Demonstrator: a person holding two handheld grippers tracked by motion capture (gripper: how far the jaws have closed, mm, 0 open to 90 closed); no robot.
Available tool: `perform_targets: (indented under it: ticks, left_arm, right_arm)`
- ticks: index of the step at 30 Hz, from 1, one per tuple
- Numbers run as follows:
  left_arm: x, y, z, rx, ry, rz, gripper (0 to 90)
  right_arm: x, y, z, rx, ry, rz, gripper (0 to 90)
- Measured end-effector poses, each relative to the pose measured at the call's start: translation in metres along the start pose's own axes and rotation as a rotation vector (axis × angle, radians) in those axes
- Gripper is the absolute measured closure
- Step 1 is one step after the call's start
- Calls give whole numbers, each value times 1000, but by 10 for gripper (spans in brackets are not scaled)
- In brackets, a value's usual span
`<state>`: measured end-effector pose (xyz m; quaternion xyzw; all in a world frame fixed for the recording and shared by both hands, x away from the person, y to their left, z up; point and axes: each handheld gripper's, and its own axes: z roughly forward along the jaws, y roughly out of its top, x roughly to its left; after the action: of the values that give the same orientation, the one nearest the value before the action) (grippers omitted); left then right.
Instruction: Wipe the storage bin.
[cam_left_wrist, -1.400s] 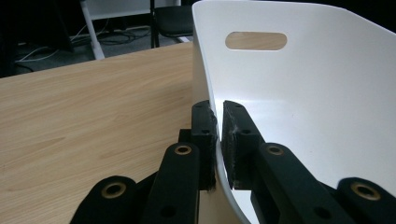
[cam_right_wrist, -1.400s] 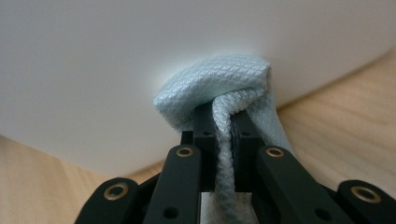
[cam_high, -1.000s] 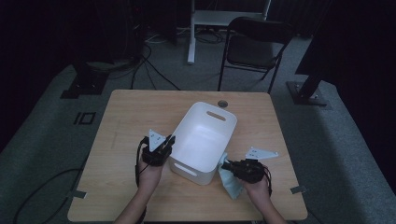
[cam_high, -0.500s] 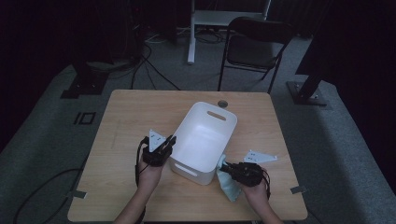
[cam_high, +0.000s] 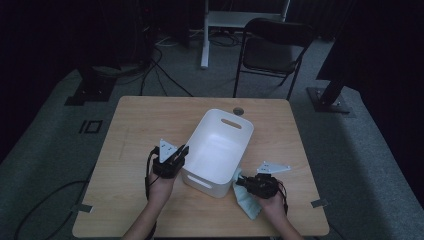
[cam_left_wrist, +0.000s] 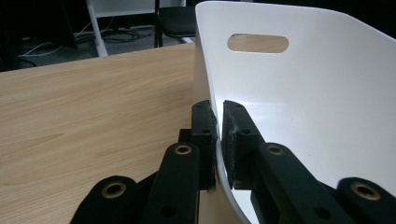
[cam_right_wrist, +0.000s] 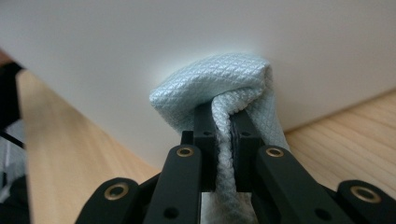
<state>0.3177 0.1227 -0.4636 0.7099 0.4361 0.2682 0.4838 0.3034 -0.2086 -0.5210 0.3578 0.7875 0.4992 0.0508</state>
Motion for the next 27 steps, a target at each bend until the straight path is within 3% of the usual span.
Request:
perform_targets:
  ticks: [6, 9, 14, 19, 23, 27]
  left_arm:
    - [-1, 1, 0, 7, 10, 8, 836]
    - [-1, 1, 0, 8, 24, -1, 838]
    - [-4, 1, 1, 10, 51, -1, 846]
    - [-5, 2, 1, 12, 59, -1, 849]
    - [-5, 2, 1, 12, 63, -4, 851]
    - [-5, 2, 1, 17, 52, 9, 855]
  right_arm:
    - [-15, -8, 14, 68, -24, 46, 840]
    - [-12, -6, 12, 75, -31, 44, 841]
    - [5, 0, -3, 13, 36, 38, 840]
    - [37, 8, -25, -79, 91, -26, 840]
    - [51, 14, -32, -119, 96, -56, 839]
    - [53, 12, -30, -127, 88, -53, 838]
